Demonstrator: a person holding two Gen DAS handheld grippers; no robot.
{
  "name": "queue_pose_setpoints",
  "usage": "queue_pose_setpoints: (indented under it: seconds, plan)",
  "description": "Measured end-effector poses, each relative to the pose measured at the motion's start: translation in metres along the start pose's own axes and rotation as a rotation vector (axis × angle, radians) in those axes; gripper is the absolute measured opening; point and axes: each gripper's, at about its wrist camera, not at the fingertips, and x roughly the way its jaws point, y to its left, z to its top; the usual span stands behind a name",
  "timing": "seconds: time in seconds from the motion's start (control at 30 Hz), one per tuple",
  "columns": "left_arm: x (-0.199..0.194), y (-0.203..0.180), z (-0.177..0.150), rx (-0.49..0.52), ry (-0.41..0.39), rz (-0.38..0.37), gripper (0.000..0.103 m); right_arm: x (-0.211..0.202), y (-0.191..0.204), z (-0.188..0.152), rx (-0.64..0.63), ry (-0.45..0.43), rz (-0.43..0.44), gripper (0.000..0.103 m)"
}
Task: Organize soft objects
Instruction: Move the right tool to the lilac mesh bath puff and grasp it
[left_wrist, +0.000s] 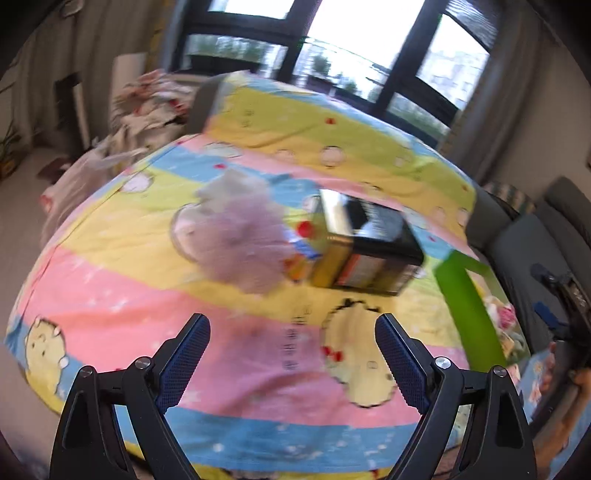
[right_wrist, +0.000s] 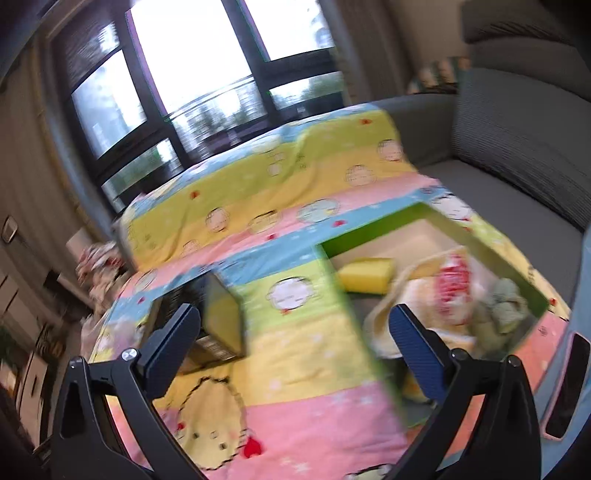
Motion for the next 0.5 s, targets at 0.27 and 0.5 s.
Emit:
queue_pose_setpoints:
  seconds: [0.27, 0.5]
  plan:
    - [0.007, 0.054, 0.004, -0.14, 0.024, 0.098, 0.091, 0.041, 0.104, -0.025, -0.124, 0.179, 0.289, 0.102]
    - [0.009, 0.085, 0.003, -0.22, 0.022, 0.198, 0.091, 0.106, 0.201, -0.073, -0.193, 0.367, 0.416, 0.095]
